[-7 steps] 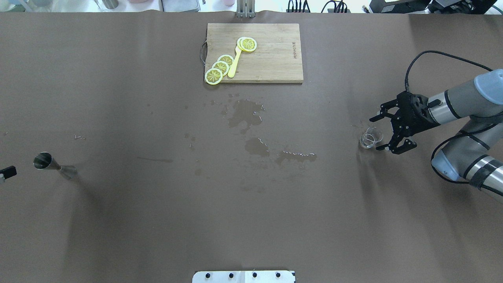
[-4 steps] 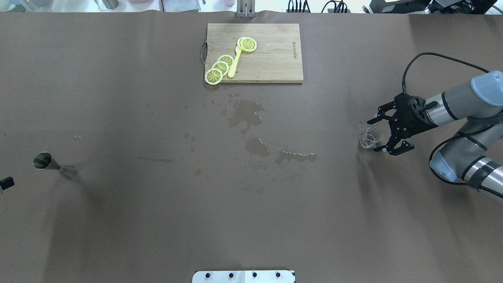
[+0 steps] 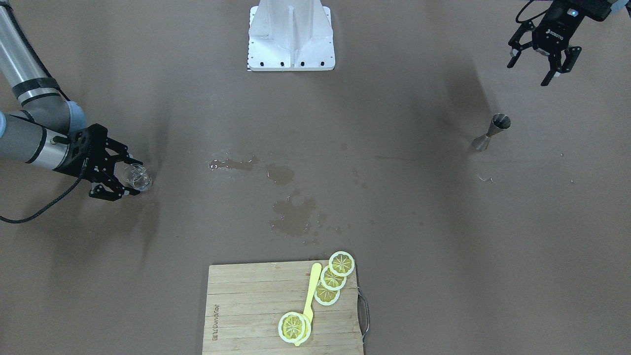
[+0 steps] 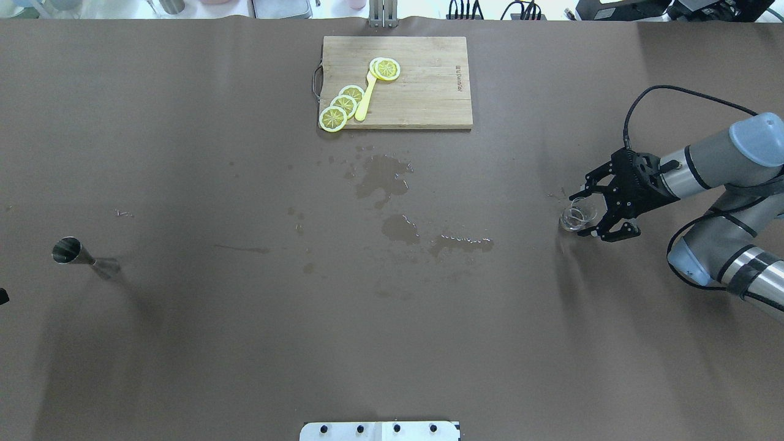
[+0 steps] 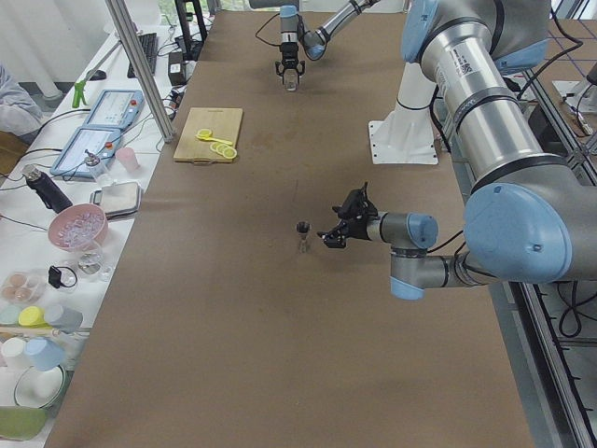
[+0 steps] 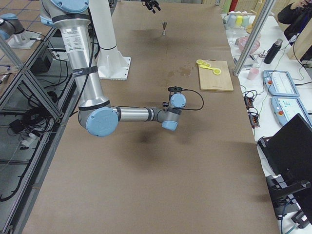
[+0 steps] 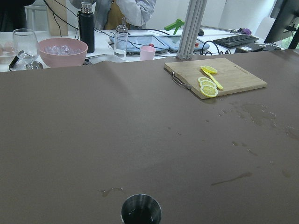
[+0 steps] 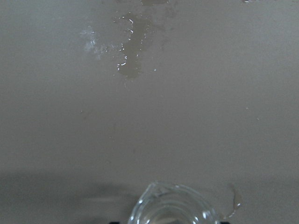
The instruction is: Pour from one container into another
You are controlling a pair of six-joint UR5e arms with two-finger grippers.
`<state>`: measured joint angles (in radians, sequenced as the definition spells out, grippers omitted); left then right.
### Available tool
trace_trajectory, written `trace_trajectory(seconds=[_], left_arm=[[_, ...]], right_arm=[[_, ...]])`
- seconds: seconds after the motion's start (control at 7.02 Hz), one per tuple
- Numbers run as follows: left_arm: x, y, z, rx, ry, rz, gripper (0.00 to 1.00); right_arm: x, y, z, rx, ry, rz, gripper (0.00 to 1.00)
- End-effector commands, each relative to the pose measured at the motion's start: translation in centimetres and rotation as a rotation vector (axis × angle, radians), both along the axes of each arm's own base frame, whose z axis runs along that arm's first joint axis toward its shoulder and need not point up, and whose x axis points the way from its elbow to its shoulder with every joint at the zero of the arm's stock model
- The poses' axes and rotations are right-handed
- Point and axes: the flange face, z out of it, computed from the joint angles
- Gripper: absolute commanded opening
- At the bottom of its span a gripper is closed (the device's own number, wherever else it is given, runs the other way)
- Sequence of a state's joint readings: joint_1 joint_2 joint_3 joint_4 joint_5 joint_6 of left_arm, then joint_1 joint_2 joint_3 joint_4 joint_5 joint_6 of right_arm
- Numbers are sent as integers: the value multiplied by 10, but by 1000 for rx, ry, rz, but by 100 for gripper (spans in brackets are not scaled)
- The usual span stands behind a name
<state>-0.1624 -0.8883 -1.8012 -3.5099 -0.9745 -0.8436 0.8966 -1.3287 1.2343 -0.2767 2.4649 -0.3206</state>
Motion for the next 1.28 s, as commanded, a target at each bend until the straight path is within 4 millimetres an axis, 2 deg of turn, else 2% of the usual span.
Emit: trace_trajectory(seconds=[0.0,0.14,0.28,0.43,0.57,0.71,1.0,1.14], left_arm=[[8,9,37,20,-66,-45,99],[7,9,51,31,-101,-88,99],[10,11,51,31,-96,-83,99],[22,14,42,31,-24,-119,99],[31,20,45,37,-12,-126,99],[43,24,46,42,-32,-114,99],[63,27,53,40,-15,-126,99],[57,22,53,48,-16,-216,99]], right_arm=[[7,-4,0,-12,2,15,33],[9,-6,-3,-10,-2,22,19],[14,-9,-4,-7,-3,32,10],[19,-12,-6,-6,-5,42,0],[28,-17,-7,-3,-6,60,0],[49,-27,-16,21,-17,98,0],[85,-43,-23,28,-24,166,0],[94,-47,-28,36,-30,183,0]])
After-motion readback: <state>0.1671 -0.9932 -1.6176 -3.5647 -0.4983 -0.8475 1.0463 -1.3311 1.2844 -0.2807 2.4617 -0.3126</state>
